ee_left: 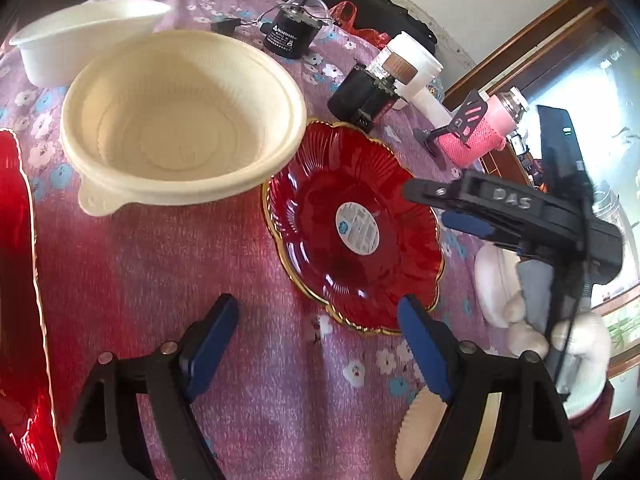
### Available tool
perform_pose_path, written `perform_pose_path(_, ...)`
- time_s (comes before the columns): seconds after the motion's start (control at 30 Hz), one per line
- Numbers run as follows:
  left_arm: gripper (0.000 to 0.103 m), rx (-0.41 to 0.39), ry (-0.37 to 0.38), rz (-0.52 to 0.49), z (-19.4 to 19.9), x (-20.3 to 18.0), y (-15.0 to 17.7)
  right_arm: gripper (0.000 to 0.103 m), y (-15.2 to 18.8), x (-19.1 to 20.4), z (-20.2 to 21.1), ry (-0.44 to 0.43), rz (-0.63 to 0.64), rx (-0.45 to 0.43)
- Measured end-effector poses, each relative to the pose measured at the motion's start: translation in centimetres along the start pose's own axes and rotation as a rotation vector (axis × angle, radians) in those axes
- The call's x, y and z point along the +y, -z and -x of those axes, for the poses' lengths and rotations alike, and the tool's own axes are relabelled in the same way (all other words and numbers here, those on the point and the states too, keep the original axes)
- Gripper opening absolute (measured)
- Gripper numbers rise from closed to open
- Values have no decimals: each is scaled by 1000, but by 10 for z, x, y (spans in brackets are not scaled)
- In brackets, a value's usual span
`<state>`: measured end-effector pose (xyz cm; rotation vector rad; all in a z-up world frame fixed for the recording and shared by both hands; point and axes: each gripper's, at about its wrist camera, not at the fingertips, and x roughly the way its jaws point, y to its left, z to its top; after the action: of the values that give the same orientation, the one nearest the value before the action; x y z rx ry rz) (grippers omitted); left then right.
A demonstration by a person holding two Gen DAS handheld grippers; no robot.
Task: Organize plates and bowls
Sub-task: 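Reach the right tool to the red scalloped plate and grasp its rim, then lift the red plate, stack it on the other red plate, open right tool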
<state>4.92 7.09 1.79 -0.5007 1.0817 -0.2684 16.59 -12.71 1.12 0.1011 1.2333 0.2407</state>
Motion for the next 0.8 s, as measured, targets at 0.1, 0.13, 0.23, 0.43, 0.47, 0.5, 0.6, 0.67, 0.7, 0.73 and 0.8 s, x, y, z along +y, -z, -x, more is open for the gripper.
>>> perform_pose_path(0.1, 81, -8, 13, 8, -1, 2, -3, 54, -2, -3, -13, -27, -5, 38)
perform_pose_path(0.13, 81, -10, 18, 11, -1, 4, -4, 39, -3, -2, -11, -28, 6, 27)
perform_pose_path(0.23, 81, -13, 34, 30, 0, 8, -5, 22, 2, 2, -9, -51, 37, 50)
perform_pose_path(0.43, 81, -12, 44, 33, -1, 9, -7, 16, 35, 12, 11, -29, 161, 68)
perform_pose_path(0.47, 81, -12, 39, 26, -2, 8, -8, 15, 40, 11, 15, -18, 166, 71)
perform_pose_path(0.5, 81, -12, 35, 20, -3, 6, -8, 15, 43, 9, 17, -12, 170, 73)
perform_pose_path(0.6, 76, -5, 43, 18, -4, 5, -9, 15, 47, -6, 27, 13, 153, 65)
perform_pose_path(0.67, 58, 13, 50, 13, -7, 3, -11, 14, 48, -16, 29, 33, 134, 56)
perform_pose_path(0.7, 49, 27, 52, 6, -10, 0, -12, 13, 49, -20, 30, 43, 127, 57)
perform_pose_path(0.73, 46, 34, 46, -2, -12, -2, -13, 13, 50, -23, 30, 35, 119, 60)
perform_pose_path(0.8, 45, 30, 23, -18, -15, -7, -15, 13, 52, -24, 29, 32, 115, 61)
